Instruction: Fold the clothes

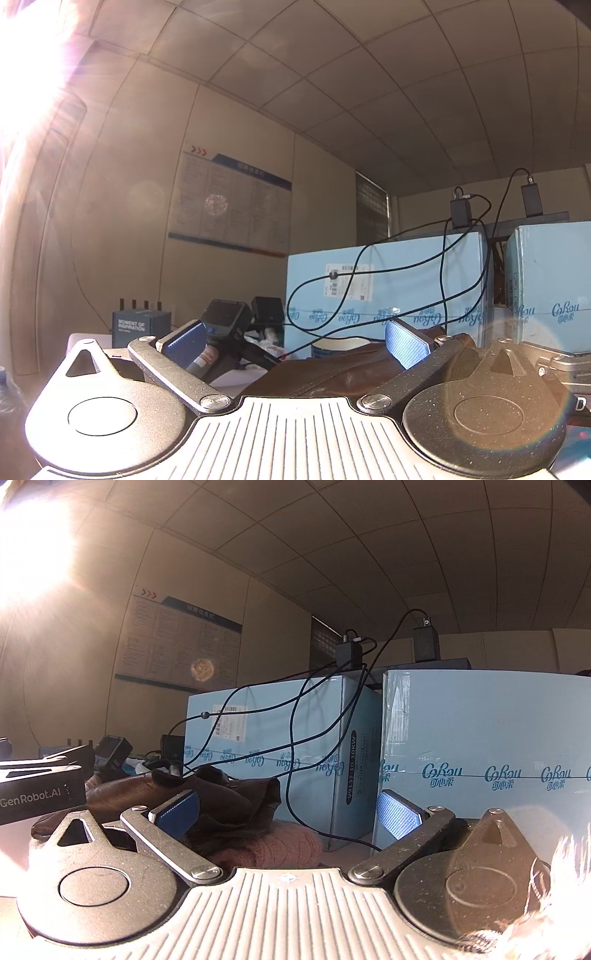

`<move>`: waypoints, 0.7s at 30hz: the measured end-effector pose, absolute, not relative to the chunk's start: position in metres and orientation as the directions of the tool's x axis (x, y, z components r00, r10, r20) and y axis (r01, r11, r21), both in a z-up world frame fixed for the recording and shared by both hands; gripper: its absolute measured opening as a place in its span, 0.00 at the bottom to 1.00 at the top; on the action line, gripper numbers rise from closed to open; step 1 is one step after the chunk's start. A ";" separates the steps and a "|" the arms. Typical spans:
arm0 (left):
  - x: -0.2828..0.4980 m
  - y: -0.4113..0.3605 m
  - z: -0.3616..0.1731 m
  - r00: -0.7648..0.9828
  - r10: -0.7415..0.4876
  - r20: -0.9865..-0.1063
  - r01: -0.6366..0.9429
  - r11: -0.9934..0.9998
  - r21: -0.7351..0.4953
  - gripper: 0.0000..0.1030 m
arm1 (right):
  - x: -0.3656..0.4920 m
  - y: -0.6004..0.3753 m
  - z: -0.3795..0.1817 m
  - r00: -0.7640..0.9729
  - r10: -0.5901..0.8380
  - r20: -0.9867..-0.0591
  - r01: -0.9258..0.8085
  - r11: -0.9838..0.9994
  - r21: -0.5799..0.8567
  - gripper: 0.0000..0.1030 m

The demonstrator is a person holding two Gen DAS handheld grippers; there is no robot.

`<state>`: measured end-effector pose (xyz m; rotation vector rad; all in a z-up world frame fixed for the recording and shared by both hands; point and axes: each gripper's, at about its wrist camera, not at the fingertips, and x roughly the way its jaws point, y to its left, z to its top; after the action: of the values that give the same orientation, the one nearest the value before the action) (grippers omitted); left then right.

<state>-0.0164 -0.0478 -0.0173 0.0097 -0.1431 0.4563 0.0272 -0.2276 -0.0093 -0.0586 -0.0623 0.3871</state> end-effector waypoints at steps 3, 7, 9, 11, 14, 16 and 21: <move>-0.016 -0.048 -0.017 0.888 0.438 0.138 -0.440 0.898 -0.018 1.00 | 0.025 -0.220 -0.010 0.921 0.386 0.045 -0.379 0.918 -0.113 1.00; -0.018 -0.049 -0.017 0.887 0.437 0.147 -0.439 0.898 -0.017 1.00 | 0.026 -0.225 -0.010 0.912 0.406 0.053 -0.401 0.912 -0.083 1.00; -0.018 -0.050 -0.018 0.889 0.434 0.147 -0.438 0.899 -0.010 1.00 | 0.027 -0.228 -0.010 0.914 0.402 0.053 -0.399 0.915 -0.060 1.00; -0.017 -0.050 -0.018 0.890 0.432 0.147 -0.436 0.900 -0.009 1.00 | 0.028 -0.231 -0.010 0.916 0.399 0.052 -0.397 0.917 -0.041 1.00; -0.017 -0.050 -0.018 0.891 0.429 0.149 -0.433 0.901 -0.009 1.00 | 0.030 -0.232 -0.010 0.915 0.400 0.047 -0.399 0.917 -0.026 1.00; -0.018 -0.050 -0.018 0.892 0.427 0.149 -0.430 0.903 -0.008 1.00 | 0.030 -0.232 -0.010 0.915 0.401 0.040 -0.400 0.916 -0.027 1.00; -0.017 -0.051 -0.018 0.893 0.425 0.147 -0.430 0.903 -0.002 1.00 | 0.031 -0.231 -0.011 0.917 0.397 0.034 -0.396 0.918 -0.032 1.00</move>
<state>-0.0173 -0.0508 -0.0179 0.0306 -0.1454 0.4435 0.0305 -0.2309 -0.0110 -0.0250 -0.0403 0.4076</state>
